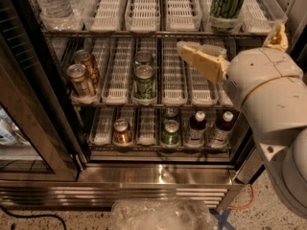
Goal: Pick green can from top shelf of fridge
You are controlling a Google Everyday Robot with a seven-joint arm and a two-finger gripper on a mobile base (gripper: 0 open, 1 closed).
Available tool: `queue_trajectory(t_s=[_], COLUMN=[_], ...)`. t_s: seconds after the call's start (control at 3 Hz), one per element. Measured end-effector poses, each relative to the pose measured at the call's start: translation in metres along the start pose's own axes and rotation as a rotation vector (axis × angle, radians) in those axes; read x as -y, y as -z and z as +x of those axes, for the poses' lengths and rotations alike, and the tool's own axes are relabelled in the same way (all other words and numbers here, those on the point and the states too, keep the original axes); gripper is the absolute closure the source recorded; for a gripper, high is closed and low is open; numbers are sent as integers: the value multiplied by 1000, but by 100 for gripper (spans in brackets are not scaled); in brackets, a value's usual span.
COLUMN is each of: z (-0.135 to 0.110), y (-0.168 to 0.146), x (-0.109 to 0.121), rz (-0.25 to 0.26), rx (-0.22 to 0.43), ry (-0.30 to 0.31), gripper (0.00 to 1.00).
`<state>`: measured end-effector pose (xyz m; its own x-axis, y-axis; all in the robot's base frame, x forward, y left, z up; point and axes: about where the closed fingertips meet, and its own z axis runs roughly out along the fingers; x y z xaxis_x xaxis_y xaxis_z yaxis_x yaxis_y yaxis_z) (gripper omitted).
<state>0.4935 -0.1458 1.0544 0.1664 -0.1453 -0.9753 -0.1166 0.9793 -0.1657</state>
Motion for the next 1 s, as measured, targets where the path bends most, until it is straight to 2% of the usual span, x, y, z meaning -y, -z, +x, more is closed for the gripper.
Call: queue_trajectory(t_s=[0.33, 0.67, 1.0], z=[-4, -4, -1], y=[-17, -17, -25], x=[-2, -2, -2], rz=[22, 22, 25], rx=[-22, -22, -33], ry=[14, 14, -8], gripper=[0, 0, 0])
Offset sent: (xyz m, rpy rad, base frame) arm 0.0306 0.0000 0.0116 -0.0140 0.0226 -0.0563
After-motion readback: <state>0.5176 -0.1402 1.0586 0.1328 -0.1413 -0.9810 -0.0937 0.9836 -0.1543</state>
